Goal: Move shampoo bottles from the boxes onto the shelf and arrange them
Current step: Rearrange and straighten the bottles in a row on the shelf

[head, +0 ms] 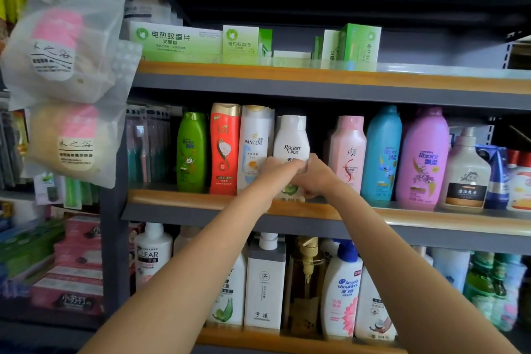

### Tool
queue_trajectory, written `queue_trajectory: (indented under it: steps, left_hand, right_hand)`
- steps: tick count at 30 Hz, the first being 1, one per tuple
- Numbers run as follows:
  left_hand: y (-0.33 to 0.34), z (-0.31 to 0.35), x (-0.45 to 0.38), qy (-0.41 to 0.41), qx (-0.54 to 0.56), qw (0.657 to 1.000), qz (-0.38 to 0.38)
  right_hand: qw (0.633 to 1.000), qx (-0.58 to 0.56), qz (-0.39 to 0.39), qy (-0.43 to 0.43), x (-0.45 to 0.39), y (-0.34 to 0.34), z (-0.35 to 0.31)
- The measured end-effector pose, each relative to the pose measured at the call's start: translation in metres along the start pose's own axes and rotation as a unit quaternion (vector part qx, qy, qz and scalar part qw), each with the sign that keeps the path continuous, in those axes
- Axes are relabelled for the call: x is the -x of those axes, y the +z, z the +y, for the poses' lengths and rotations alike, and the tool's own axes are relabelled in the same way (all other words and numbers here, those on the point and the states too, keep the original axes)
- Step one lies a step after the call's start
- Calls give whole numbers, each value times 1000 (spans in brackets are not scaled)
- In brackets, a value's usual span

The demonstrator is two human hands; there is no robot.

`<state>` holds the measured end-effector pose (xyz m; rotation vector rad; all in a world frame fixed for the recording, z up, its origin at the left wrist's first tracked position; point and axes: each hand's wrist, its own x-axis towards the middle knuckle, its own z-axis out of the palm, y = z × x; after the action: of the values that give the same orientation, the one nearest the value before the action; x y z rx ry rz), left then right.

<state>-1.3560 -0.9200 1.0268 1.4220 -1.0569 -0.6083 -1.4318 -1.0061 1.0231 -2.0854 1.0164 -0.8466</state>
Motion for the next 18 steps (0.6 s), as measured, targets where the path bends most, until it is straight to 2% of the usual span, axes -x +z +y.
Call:
queue_trajectory:
  steps: [8,15,18]
  left_hand:
    - [3,-4,-12,-18,3,1000,-10]
    - [2,-5,-8,30,-32,998,-37]
    - [-6,-9,4,83,-105,991,-20]
  right_hand:
    - [998,8,-58,-8,0,-7,3]
    - [995,16,-102,-5,12,-18,-6]
    - [995,25,-96,4,9,-16,-5]
